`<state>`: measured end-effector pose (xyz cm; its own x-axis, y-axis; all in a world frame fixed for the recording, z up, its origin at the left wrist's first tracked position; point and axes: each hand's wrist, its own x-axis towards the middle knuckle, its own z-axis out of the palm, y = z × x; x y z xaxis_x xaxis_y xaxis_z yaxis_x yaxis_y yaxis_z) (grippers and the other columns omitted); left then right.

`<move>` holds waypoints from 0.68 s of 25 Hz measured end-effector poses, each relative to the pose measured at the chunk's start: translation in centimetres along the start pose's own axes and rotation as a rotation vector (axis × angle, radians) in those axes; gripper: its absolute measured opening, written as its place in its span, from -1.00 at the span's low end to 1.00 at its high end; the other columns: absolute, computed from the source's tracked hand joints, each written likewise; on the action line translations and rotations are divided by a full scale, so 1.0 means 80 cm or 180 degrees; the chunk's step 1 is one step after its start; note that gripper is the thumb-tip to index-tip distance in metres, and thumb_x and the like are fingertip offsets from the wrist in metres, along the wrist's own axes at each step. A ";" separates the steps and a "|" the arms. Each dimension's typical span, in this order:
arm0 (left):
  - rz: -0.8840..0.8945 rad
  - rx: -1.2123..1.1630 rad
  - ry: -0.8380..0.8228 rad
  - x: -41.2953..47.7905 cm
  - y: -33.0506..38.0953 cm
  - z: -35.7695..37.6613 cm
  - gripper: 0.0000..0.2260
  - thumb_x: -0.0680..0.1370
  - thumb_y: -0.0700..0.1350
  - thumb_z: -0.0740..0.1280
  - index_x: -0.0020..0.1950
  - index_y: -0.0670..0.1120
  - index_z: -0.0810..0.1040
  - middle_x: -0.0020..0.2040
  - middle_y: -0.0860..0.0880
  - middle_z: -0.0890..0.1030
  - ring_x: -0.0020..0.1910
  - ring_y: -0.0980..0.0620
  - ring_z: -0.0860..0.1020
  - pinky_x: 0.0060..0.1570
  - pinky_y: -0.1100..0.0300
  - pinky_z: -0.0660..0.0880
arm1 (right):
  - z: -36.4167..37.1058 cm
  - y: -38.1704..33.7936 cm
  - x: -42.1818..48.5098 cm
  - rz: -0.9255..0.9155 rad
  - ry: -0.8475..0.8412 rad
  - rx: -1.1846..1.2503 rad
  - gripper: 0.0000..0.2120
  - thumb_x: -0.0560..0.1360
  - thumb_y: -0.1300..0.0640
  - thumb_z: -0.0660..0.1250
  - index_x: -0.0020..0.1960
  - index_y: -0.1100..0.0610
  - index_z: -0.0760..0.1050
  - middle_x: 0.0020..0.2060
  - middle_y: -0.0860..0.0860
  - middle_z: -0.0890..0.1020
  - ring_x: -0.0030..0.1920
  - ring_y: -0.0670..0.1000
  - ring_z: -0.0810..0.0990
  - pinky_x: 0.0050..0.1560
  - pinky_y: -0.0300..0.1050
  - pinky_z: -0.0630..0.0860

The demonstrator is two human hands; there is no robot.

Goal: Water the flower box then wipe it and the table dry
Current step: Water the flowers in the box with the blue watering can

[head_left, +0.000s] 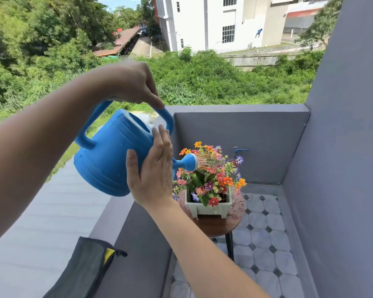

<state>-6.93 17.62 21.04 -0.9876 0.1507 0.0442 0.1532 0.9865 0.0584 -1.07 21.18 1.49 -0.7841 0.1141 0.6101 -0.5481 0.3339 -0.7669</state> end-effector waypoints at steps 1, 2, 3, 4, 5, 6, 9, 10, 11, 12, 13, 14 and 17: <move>0.0011 0.0031 0.0002 0.001 -0.002 -0.002 -0.72 0.37 0.15 0.45 -0.05 -0.01 0.71 -0.37 -0.02 0.59 -0.37 0.03 0.48 -0.41 0.24 0.32 | 0.002 -0.002 0.001 0.0001 -0.0003 0.0055 -0.32 0.58 -0.22 -0.11 0.48 0.26 0.10 0.49 0.21 0.22 0.53 0.14 0.13 0.51 0.16 0.15; 0.0025 0.0061 -0.0014 0.001 -0.003 -0.002 -0.71 0.37 0.14 0.45 -0.05 -0.01 0.71 -0.36 -0.03 0.59 -0.36 0.01 0.49 -0.38 0.23 0.34 | 0.003 -0.003 0.000 0.0010 -0.0014 0.0104 -0.32 0.58 -0.23 -0.11 0.48 0.26 0.11 0.50 0.20 0.21 0.53 0.14 0.12 0.51 0.15 0.15; 0.0027 0.0089 -0.0041 0.001 -0.005 -0.002 -0.72 0.37 0.14 0.45 -0.06 -0.01 0.71 -0.35 -0.03 0.60 -0.35 0.00 0.50 -0.36 0.22 0.35 | 0.005 -0.004 -0.002 0.0021 -0.0029 0.0138 -0.31 0.57 -0.23 -0.11 0.48 0.25 0.10 0.50 0.20 0.21 0.53 0.13 0.11 0.51 0.15 0.14; 0.0016 0.0119 -0.0073 0.000 -0.005 -0.002 -0.73 0.37 0.14 0.46 -0.07 0.00 0.71 -0.34 -0.03 0.60 -0.33 0.00 0.51 -0.35 0.23 0.36 | 0.006 -0.005 -0.005 0.0033 -0.0048 0.0160 -0.32 0.57 -0.24 -0.12 0.48 0.24 0.09 0.50 0.19 0.20 0.54 0.12 0.11 0.51 0.15 0.14; 0.0008 0.0143 -0.0109 0.001 -0.006 0.000 -0.73 0.37 0.15 0.46 -0.07 0.01 0.71 -0.34 -0.02 0.61 -0.33 0.01 0.51 -0.35 0.22 0.36 | 0.007 -0.005 -0.008 0.0054 -0.0073 0.0182 -0.33 0.57 -0.25 -0.12 0.48 0.21 0.08 0.51 0.18 0.20 0.54 0.10 0.10 0.51 0.16 0.15; 0.0012 0.0158 -0.0153 0.001 -0.006 0.002 -0.74 0.36 0.15 0.46 -0.09 0.02 0.71 -0.35 -0.01 0.60 -0.34 0.03 0.51 -0.35 0.22 0.36 | 0.008 -0.005 -0.012 0.0082 -0.0104 0.0200 -0.34 0.57 -0.25 -0.13 0.49 0.18 0.06 0.51 0.17 0.19 0.54 0.09 0.08 0.50 0.17 0.15; 0.0035 0.0147 -0.0290 0.003 -0.001 0.008 -0.76 0.35 0.15 0.47 -0.12 0.02 0.71 -0.41 -0.01 0.58 -0.45 0.07 0.44 -0.43 0.23 0.31 | 0.006 -0.002 -0.021 0.0129 -0.0163 0.0177 -0.38 0.57 -0.25 -0.13 0.48 0.12 0.03 0.52 0.13 0.16 0.53 0.04 0.05 0.50 0.20 0.15; 0.0029 0.0142 -0.0317 0.003 0.001 0.010 -0.76 0.36 0.15 0.47 -0.13 0.02 0.71 -0.43 -0.01 0.56 -0.48 0.08 0.42 -0.45 0.23 0.29 | 0.005 0.000 -0.022 0.0126 -0.0157 0.0158 -0.39 0.57 -0.25 -0.13 0.48 0.10 0.03 0.51 0.12 0.16 0.53 0.04 0.05 0.50 0.20 0.15; 0.0014 0.0122 -0.0331 0.004 0.002 0.011 -0.76 0.36 0.15 0.46 -0.13 0.02 0.70 -0.43 0.00 0.56 -0.52 0.09 0.40 -0.48 0.24 0.27 | 0.004 0.003 -0.021 0.0115 -0.0133 0.0133 -0.40 0.57 -0.25 -0.13 0.47 0.09 0.03 0.51 0.12 0.16 0.53 0.06 0.05 0.50 0.19 0.15; -0.0001 0.0078 -0.0324 0.004 0.003 0.011 -0.76 0.36 0.15 0.46 -0.12 0.02 0.70 -0.43 -0.01 0.56 -0.53 0.09 0.38 -0.49 0.25 0.27 | 0.004 0.005 -0.019 0.0090 -0.0091 0.0090 -0.41 0.57 -0.24 -0.13 0.47 0.09 0.04 0.50 0.13 0.17 0.53 0.08 0.07 0.50 0.19 0.15; -0.0011 0.0015 -0.0296 0.004 0.003 0.010 -0.75 0.37 0.15 0.46 -0.11 0.02 0.70 -0.41 -0.02 0.57 -0.53 0.08 0.39 -0.50 0.26 0.28 | 0.005 0.008 -0.015 0.0061 -0.0044 0.0034 -0.41 0.58 -0.24 -0.12 0.47 0.11 0.05 0.50 0.15 0.18 0.53 0.11 0.09 0.50 0.19 0.15; -0.0022 -0.0048 -0.0250 0.005 0.003 0.009 -0.74 0.36 0.15 0.46 -0.10 0.01 0.71 -0.38 -0.04 0.59 -0.50 0.06 0.42 -0.49 0.26 0.30 | 0.007 0.010 -0.010 0.0045 -0.0005 -0.0016 -0.41 0.58 -0.23 -0.12 0.47 0.12 0.06 0.50 0.16 0.19 0.53 0.13 0.11 0.50 0.19 0.16; -0.0080 -0.0140 -0.0016 0.006 -0.001 0.010 -0.72 0.39 0.14 0.45 -0.04 -0.02 0.70 -0.32 -0.05 0.61 -0.38 0.03 0.48 -0.43 0.25 0.32 | 0.013 0.014 0.003 0.0249 0.0034 0.0051 -0.36 0.57 -0.25 -0.15 0.50 0.13 0.04 0.53 0.15 0.16 0.55 0.14 0.09 0.52 0.14 0.11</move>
<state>-7.42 17.66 20.30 -0.9913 0.1263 0.0370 0.1295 0.9862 0.1033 -2.18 20.64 0.58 -0.8215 0.1493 0.5504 -0.4901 0.3086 -0.8152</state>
